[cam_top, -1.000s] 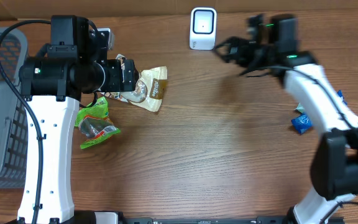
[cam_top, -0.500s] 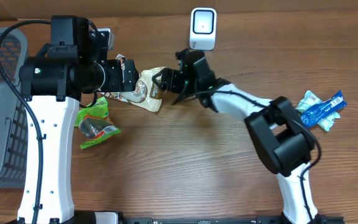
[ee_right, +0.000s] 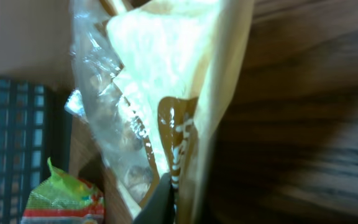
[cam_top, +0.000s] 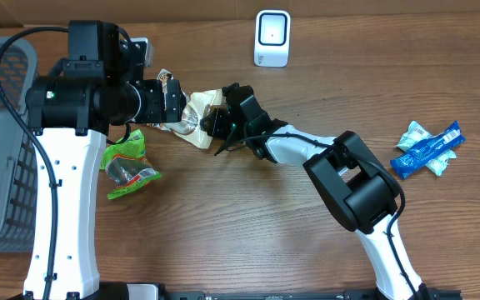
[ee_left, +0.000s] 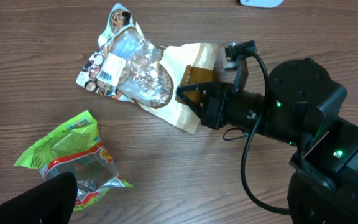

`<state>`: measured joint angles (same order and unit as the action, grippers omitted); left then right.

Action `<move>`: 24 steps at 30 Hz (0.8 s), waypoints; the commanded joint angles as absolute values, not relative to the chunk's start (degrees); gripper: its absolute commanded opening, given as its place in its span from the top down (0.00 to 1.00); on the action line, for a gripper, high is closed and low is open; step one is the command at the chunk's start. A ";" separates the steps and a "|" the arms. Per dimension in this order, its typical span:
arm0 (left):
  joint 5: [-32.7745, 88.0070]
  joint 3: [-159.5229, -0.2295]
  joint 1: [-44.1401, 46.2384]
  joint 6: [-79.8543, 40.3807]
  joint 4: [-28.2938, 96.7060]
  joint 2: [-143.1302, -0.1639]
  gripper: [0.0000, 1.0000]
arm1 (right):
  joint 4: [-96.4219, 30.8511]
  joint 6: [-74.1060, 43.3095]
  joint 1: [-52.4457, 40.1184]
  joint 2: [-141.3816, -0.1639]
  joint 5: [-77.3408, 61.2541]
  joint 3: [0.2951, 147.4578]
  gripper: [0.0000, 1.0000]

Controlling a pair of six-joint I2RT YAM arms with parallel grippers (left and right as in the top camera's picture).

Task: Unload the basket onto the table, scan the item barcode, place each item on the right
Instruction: 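Move the right gripper left to the clear-and-brown cookie bag, then grasp the cookie bag with the right gripper and drag it right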

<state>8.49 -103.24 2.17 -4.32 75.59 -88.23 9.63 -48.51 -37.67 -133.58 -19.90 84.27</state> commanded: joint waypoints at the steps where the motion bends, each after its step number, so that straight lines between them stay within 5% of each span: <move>1: 8.40 -103.24 2.17 -4.93 75.61 -88.44 0.00 | 9.37 -48.71 -36.91 -134.45 -22.70 84.62 0.96; 10: 8.40 -103.24 2.17 -4.93 75.61 -88.44 0.00 | -7.84 -50.43 -30.52 -128.38 -35.81 84.62 0.96; 14: 8.40 -103.24 2.17 -4.93 75.61 -88.44 0.00 | -21.26 -41.39 -27.97 -122.91 -35.99 84.62 0.96; 24: 8.40 -103.24 2.17 -4.93 75.61 -88.44 0.00 | -50.65 -26.79 -24.40 -112.46 -12.34 84.62 0.93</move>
<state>8.49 -103.24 2.17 -4.34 75.64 -88.20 -48.40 -33.01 -24.86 -115.42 -23.35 84.42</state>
